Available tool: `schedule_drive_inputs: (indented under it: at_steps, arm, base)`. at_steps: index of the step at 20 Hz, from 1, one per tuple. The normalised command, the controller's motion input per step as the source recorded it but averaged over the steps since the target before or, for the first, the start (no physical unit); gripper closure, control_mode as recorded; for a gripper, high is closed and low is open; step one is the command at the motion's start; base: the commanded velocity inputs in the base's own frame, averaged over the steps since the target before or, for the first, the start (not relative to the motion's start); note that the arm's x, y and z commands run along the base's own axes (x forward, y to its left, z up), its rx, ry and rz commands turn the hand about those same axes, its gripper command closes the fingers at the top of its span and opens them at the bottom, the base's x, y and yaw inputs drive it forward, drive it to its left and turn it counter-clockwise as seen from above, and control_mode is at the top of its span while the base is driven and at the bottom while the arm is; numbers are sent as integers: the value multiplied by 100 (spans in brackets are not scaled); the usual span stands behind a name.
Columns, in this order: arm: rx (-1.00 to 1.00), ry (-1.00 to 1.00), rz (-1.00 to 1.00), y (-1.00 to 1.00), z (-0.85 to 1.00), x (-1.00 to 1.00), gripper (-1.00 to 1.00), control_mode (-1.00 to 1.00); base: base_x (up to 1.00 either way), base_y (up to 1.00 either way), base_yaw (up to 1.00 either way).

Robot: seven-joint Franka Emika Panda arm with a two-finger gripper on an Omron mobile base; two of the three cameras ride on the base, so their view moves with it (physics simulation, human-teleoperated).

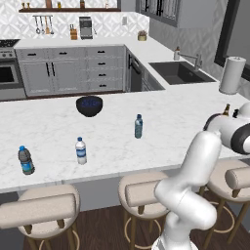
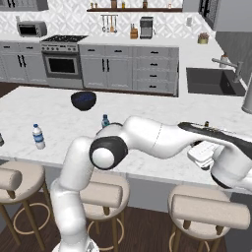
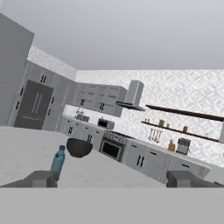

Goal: Move the plastic bottles in the middle to the plastics group, and the glass bottles in the middle to the glass group.

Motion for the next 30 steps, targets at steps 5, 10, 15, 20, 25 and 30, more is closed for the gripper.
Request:
schedule_drive_inputs:
  at_steps: [5,10,15,20,25,30]
  arm:
    - [-9,11,-5,100,61,21,-100,-100]
    - [-15,12,-8,100,51,48,-100,-100]
    - [-22,29,-14,100,60,47,-100,-100]
    - [-18,58,-20,100,34,53,-100,-100]
    - [-21,65,-25,89,1,49,-100,-100]
    - [-16,63,-31,43,-2,49,-100,-100]
  base:
    - [0,0,0]
    - [0,0,0]
    - [0,0,0]
    - [0,0,0]
    - [0,0,0]
    - [0,0,0]
